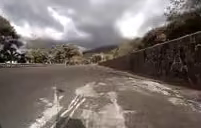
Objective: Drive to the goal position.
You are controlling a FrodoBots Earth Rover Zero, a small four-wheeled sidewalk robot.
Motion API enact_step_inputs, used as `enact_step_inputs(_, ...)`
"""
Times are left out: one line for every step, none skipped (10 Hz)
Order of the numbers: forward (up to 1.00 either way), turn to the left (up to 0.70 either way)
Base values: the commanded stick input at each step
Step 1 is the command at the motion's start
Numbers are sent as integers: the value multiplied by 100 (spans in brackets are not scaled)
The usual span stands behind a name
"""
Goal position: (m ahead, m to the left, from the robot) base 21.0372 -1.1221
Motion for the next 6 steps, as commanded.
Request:
enact_step_inputs(100,0)
enact_step_inputs(100,0)
enact_step_inputs(100,0)
enact_step_inputs(100,0)
enact_step_inputs(100,0)
enact_step_inputs(100,0)
